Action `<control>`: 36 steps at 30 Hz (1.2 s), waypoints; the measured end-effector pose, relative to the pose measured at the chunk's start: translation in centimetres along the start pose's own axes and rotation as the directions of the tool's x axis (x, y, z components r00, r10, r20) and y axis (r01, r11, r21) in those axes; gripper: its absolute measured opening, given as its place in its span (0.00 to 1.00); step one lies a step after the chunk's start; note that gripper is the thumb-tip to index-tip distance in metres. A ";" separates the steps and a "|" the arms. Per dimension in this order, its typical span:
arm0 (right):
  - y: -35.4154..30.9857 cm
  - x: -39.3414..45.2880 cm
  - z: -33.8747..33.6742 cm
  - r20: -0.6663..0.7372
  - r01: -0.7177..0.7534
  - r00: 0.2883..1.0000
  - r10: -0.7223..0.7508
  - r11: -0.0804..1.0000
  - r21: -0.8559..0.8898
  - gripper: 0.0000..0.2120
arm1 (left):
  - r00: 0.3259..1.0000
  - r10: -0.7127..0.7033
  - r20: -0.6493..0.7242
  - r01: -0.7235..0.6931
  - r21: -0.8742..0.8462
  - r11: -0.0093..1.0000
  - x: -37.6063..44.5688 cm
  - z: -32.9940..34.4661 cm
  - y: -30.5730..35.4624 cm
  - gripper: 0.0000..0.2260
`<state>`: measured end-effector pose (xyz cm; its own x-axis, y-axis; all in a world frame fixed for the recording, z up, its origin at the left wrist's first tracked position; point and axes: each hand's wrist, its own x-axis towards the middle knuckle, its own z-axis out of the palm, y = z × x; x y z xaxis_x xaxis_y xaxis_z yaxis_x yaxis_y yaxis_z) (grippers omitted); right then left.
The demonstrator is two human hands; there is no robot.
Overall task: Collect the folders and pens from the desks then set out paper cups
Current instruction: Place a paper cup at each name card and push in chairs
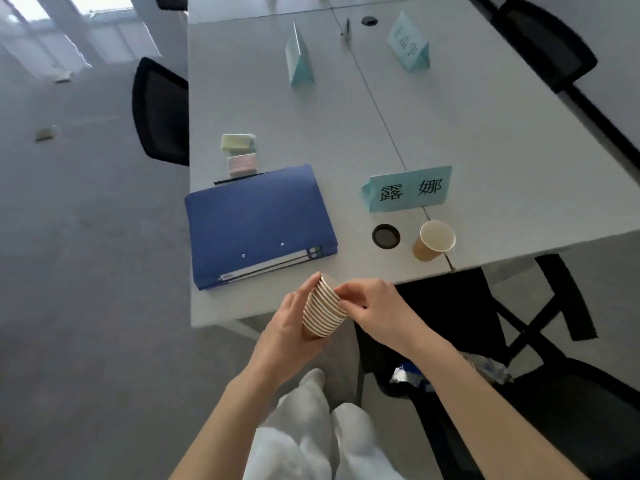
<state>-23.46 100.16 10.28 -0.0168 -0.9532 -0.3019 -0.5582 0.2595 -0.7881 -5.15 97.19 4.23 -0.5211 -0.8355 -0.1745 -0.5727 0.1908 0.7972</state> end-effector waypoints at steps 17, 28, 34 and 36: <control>-13.9 7.0 17.4 0.117 0.147 0.983 -0.144 0.989 -0.021 0.08 | 0.940 -0.269 -0.212 0.242 -0.144 0.960 -12.9 -16.6 -14.6 0.43; -23.1 16.0 27.9 -0.069 0.016 0.998 -0.008 0.993 0.121 0.06 | 0.871 -0.369 -0.326 0.326 -0.181 0.928 -13.2 -35.4 -25.9 0.45; -24.7 22.0 28.4 -0.133 -0.039 0.990 0.053 0.994 0.101 0.09 | 0.890 -0.332 -0.314 0.275 -0.212 0.938 -6.8 -39.5 -28.0 0.45; -25.3 24.9 27.9 -0.172 -0.042 0.983 0.065 0.990 0.134 0.09 | 0.905 -0.301 -0.301 0.246 -0.208 0.947 -3.4 -40.9 -28.6 0.45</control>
<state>13.40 74.24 7.68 -0.1954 -0.9467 -0.2562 -0.4405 0.3181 -0.8395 38.92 73.49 5.68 -0.1083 -0.9685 -0.2240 -0.5392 -0.1321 0.8318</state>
